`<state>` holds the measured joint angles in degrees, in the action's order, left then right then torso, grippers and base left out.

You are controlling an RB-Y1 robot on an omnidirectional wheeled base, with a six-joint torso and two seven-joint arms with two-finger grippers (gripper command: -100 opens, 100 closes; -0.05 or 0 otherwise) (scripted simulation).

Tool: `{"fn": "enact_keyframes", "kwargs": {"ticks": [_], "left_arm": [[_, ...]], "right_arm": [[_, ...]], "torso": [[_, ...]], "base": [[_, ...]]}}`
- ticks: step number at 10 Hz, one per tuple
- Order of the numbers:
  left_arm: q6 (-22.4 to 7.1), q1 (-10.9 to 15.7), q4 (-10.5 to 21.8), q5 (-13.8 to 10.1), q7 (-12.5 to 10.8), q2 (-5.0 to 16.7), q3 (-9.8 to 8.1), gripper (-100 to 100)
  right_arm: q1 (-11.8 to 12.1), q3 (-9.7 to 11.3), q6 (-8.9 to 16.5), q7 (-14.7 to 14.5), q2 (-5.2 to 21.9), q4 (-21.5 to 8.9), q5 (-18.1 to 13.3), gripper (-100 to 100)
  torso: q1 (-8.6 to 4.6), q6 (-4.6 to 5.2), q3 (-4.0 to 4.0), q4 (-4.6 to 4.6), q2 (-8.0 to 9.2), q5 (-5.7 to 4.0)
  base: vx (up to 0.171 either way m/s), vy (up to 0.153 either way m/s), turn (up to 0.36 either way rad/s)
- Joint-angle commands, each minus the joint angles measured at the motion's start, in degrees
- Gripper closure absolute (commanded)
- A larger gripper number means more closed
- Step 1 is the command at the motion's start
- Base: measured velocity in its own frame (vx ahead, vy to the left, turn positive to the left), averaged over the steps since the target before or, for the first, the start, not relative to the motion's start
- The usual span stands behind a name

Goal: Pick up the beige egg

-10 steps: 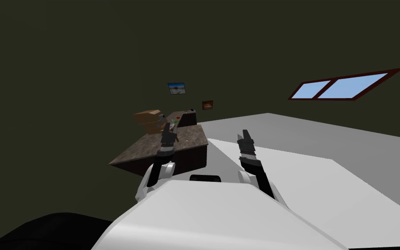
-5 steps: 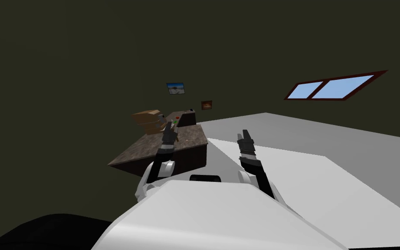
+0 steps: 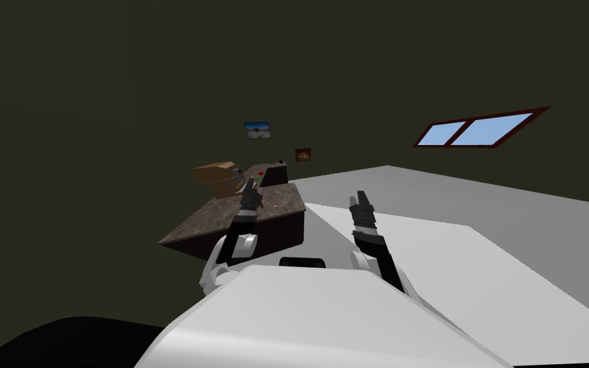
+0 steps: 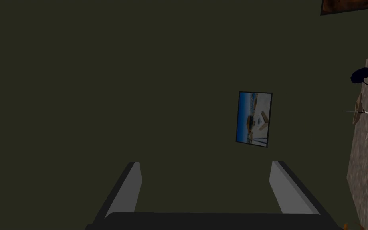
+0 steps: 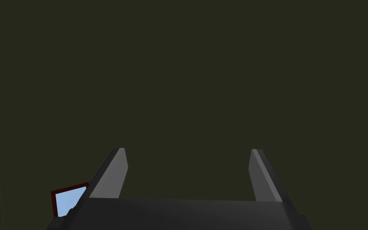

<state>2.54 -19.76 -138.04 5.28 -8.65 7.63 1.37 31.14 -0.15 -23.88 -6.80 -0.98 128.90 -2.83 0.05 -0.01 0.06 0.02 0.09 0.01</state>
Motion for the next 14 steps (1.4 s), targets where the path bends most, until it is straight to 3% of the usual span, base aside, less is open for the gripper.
{"fn": "enact_keyframes", "kwargs": {"ticks": [1, 14], "left_arm": [[-2.86, 0.78, -0.33, -0.23, -0.87, 0.01, -0.18, -100], [-22.62, 5.40, -1.38, -2.02, -5.44, 0.28, -1.26, -100]], "right_arm": [[0.00, 0.00, 0.00, 0.00, 0.00, 0.00, 0.00, 0], [0.00, 0.00, 0.00, 0.00, 0.00, 0.00, 0.00, 0]], "torso": [[0.00, 0.00, 0.00, 0.00, 0.00, 0.00], [0.01, 0.00, -0.04, -0.01, -0.06, 0.00]], "base": [[-0.027, 0.015, -0.046], [-0.021, 0.014, -0.038]]}}
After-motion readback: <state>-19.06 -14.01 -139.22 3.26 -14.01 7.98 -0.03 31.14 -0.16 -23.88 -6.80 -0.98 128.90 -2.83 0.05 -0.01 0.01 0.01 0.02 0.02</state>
